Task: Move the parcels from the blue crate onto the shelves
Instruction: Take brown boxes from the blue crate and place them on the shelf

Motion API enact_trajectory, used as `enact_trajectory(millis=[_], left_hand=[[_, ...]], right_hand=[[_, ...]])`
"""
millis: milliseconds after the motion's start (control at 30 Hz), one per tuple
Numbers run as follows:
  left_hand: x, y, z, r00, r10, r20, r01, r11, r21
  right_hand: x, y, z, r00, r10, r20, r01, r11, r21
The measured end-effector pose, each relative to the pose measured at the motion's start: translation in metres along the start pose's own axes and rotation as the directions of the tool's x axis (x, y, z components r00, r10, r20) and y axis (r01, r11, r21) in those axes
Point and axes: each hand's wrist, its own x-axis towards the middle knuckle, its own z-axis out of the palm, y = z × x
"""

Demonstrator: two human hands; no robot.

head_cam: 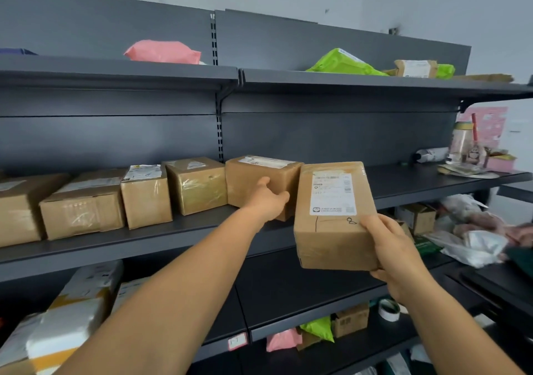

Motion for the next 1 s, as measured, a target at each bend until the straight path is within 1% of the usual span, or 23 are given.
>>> enact_trajectory(millis=[67,133,233,367,467,567,667,733,900,1000], left_hand=[[0.005,0.004,0.007,0.994,0.066,-0.082,-0.053,0.987,0.154],[0.012,0.007,0.013,0.976,0.16,-0.146,-0.113,0.951,0.288],[0.025,0.014,0.019,0.961,0.229,-0.155,-0.145,0.894,0.424],[0.042,0.015,0.023,0.951,0.27,-0.149,-0.165,0.854,0.494],[0.049,0.015,0.021,0.949,0.277,-0.153,-0.181,0.871,0.456],[0.048,0.013,0.018,0.928,0.344,-0.144,-0.236,0.84,0.488],[0.046,0.011,0.02,0.904,0.409,-0.125,-0.287,0.798,0.53],[0.048,0.012,0.022,0.895,0.422,-0.149,-0.268,0.771,0.577],[0.056,0.014,0.024,0.89,0.392,-0.233,-0.148,0.731,0.666],[0.066,0.013,0.02,0.888,0.392,-0.239,-0.107,0.683,0.722]], right_hand=[[0.004,-0.002,-0.004,1.0,-0.007,-0.004,0.007,1.0,-0.011],[0.008,-0.001,-0.007,1.0,0.01,-0.004,-0.01,1.0,-0.001],[0.012,0.005,-0.012,0.999,0.032,-0.004,-0.032,0.999,0.008],[0.015,0.01,-0.018,0.998,0.068,0.007,-0.068,0.997,0.026],[0.014,0.013,-0.025,0.992,0.111,0.054,-0.114,0.992,0.058],[0.012,0.019,-0.034,0.985,0.145,0.092,-0.154,0.984,0.093],[0.011,0.021,-0.04,0.983,0.147,0.109,-0.16,0.981,0.114],[0.013,0.02,-0.043,0.982,0.144,0.119,-0.158,0.981,0.115],[0.023,0.018,-0.041,0.984,0.117,0.133,-0.128,0.989,0.075],[0.032,0.017,-0.038,0.983,0.1,0.153,-0.112,0.991,0.072]])
